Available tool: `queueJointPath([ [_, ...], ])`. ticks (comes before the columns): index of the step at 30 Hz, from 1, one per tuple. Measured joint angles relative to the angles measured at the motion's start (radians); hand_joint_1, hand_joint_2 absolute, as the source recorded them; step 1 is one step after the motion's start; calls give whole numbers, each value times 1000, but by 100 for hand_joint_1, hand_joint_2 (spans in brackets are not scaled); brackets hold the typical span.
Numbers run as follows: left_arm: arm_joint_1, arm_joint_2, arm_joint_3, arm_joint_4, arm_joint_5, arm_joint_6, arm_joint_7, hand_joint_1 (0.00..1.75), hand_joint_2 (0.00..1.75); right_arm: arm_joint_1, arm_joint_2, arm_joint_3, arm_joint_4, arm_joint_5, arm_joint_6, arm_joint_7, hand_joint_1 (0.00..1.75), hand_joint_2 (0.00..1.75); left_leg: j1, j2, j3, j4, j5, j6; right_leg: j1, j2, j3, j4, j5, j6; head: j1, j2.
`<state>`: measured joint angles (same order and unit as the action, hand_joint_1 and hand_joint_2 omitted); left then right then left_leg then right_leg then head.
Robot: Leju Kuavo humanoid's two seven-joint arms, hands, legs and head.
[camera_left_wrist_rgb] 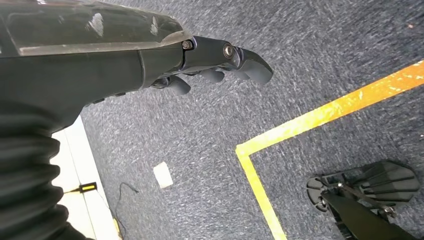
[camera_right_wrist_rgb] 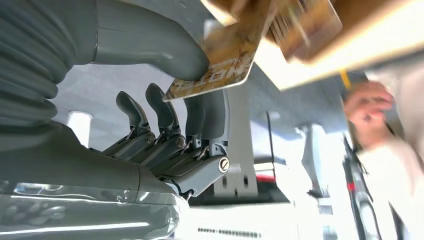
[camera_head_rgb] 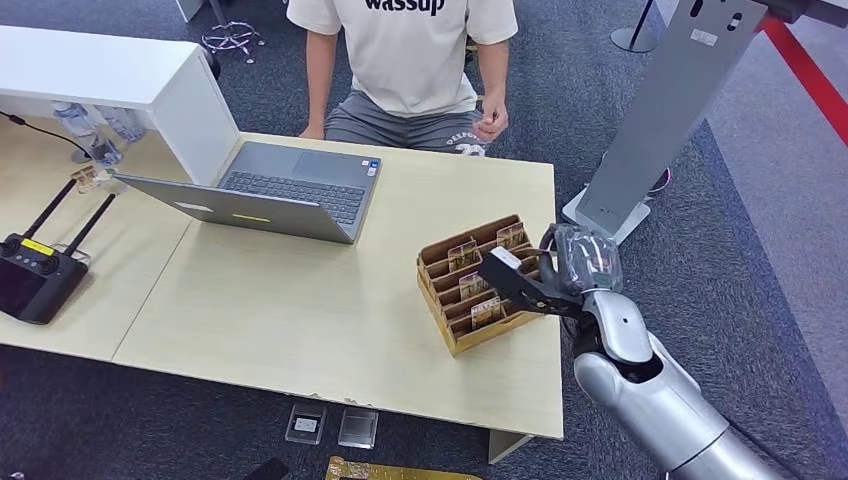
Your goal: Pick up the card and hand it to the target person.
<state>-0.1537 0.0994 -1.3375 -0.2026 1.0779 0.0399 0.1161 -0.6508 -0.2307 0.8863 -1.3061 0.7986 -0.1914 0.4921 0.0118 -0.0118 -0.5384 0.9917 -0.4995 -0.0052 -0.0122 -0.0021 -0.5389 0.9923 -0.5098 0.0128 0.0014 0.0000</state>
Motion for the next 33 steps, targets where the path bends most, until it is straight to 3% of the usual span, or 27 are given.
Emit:
queueJointPath([
  [7,10,0,1,0,7,5,-3,0,175,49,-16,-42,-185,60,-30,-9,145,175,0,0,0,0,0,0,0,0,0,0,0,0,-1,0],
  [13,1,-1,1,0,-5,-3,14,0,175,76,7,-47,-189,35,-69,-101,145,175,0,0,0,0,0,0,0,0,0,0,0,0,0,0],
  [24,-28,-13,0,0,-25,-20,35,0,175,31,127,-51,67,-15,-301,-384,145,175,0,0,-1,0,0,0,0,0,0,1,0,0,-1,0],
  [33,-37,-24,-1,-1,-38,-22,41,0,175,-10,211,-76,272,-47,-458,-492,145,175,0,0,0,0,0,0,0,0,0,1,0,0,0,0],
])
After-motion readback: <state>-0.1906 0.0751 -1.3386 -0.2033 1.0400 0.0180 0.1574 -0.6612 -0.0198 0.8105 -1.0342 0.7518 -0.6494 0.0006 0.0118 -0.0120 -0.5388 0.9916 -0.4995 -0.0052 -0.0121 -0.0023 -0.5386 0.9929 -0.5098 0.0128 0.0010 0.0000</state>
